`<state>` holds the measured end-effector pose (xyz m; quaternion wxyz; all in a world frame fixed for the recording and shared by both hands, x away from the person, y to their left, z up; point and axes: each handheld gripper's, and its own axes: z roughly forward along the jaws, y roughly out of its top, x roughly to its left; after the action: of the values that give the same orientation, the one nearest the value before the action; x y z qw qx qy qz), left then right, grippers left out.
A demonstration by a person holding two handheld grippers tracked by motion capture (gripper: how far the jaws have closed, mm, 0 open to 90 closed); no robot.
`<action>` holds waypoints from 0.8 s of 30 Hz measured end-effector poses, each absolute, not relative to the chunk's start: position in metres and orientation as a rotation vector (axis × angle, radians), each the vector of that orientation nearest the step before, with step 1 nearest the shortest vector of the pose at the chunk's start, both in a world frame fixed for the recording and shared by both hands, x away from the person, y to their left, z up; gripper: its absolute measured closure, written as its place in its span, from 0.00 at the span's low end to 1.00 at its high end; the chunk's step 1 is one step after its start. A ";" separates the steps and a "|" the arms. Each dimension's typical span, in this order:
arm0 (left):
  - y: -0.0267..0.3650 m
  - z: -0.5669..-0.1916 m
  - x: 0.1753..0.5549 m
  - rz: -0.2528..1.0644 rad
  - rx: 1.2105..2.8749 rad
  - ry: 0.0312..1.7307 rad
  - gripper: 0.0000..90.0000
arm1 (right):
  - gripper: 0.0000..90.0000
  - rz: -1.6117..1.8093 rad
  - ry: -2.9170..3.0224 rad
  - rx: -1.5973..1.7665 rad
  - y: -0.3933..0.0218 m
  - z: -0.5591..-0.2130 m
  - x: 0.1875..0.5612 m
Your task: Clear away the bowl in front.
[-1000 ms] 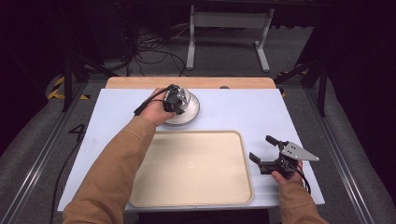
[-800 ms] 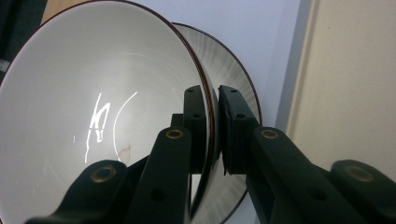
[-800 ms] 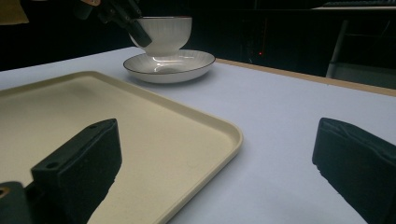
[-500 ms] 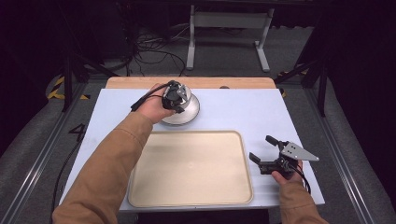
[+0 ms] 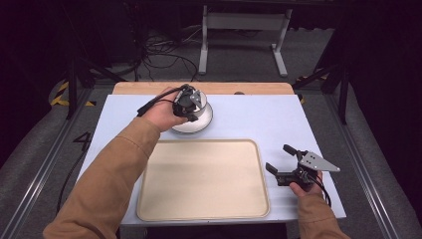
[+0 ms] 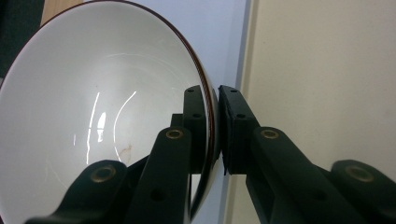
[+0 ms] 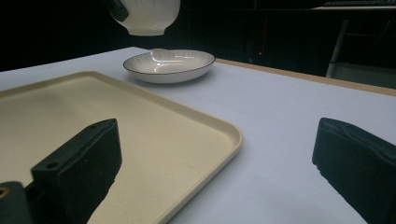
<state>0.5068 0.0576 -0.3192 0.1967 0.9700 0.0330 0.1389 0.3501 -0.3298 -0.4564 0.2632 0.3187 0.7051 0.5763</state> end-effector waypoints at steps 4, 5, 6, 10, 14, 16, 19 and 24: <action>0.057 -0.314 0.500 0.380 2.713 0.087 0.92 | 0.02 1.557 1.907 0.861 -0.330 -0.456 0.350; 0.057 -0.314 0.500 0.380 2.713 0.087 0.92 | 0.02 1.558 1.906 0.862 -0.330 -0.456 0.350; 0.057 -0.313 0.498 0.374 2.714 0.077 0.92 | 0.02 1.558 1.906 0.862 -0.330 -0.456 0.350; 0.056 -0.309 0.490 0.369 2.714 0.046 0.92 | 0.02 1.558 1.906 0.863 -0.330 -0.456 0.350; 0.055 -0.303 0.481 0.369 2.708 0.021 0.92 | 0.02 1.558 1.906 0.862 -0.330 -0.456 0.350; 0.054 -0.300 0.476 0.372 2.709 0.004 0.92 | 0.02 1.558 1.907 0.862 -0.330 -0.456 0.350; 0.051 -0.296 0.464 0.354 2.708 -0.026 0.92 | 0.02 1.558 1.907 0.863 -0.330 -0.456 0.350; 0.047 -0.293 0.451 0.346 2.708 -0.062 0.92 | 0.02 1.558 1.908 0.864 -0.330 -0.456 0.350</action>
<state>0.4510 0.0467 -0.2932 0.2038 0.9709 -0.0223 0.1239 0.3503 -0.3297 -0.4563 0.2625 0.3194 0.7052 0.5760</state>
